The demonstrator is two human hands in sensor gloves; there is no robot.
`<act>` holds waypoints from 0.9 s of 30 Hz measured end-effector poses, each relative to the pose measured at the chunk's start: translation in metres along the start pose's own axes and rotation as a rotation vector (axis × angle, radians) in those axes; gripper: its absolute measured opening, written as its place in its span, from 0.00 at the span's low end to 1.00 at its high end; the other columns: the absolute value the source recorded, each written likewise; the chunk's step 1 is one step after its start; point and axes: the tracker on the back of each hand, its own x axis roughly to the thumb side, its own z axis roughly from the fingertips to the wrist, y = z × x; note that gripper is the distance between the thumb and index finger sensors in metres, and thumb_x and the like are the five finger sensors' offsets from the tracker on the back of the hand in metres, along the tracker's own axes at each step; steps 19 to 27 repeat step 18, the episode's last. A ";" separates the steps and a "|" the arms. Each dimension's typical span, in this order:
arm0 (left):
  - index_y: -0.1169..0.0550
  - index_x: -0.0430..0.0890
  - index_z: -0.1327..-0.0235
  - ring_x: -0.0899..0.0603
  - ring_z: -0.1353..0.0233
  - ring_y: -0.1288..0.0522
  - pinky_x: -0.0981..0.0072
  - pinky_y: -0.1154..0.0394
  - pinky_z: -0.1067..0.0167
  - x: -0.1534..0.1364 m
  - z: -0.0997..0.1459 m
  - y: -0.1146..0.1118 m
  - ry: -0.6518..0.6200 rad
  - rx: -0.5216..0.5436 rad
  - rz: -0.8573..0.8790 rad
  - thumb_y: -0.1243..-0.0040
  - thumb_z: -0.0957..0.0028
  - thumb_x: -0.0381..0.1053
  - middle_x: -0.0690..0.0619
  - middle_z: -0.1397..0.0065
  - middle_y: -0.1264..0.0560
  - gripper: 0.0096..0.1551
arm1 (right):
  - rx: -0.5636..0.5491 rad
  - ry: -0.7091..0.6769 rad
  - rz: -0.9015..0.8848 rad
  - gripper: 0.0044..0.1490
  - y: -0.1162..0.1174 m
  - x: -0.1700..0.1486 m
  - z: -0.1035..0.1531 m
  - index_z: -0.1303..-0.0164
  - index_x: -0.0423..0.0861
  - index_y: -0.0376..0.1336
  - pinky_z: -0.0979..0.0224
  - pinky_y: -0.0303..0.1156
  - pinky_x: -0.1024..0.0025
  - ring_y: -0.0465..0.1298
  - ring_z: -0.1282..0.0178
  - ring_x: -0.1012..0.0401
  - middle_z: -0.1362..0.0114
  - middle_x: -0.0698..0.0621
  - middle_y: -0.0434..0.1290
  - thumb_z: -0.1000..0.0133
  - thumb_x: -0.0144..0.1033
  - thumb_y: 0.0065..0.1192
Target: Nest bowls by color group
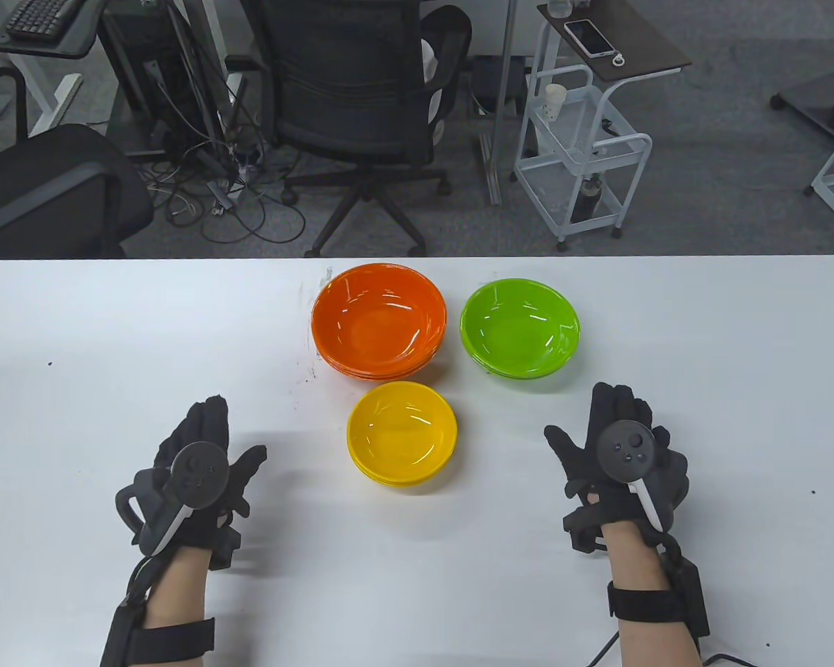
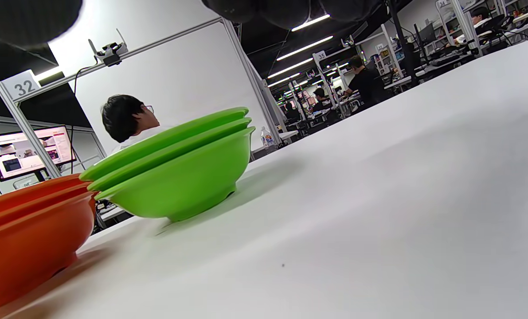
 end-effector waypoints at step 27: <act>0.35 0.51 0.19 0.35 0.21 0.27 0.43 0.34 0.25 0.003 0.001 -0.008 -0.005 -0.062 -0.076 0.35 0.57 0.70 0.43 0.17 0.32 0.52 | 0.031 0.025 0.023 0.61 0.004 -0.007 -0.002 0.21 0.49 0.42 0.27 0.36 0.30 0.45 0.17 0.35 0.16 0.44 0.44 0.58 0.73 0.53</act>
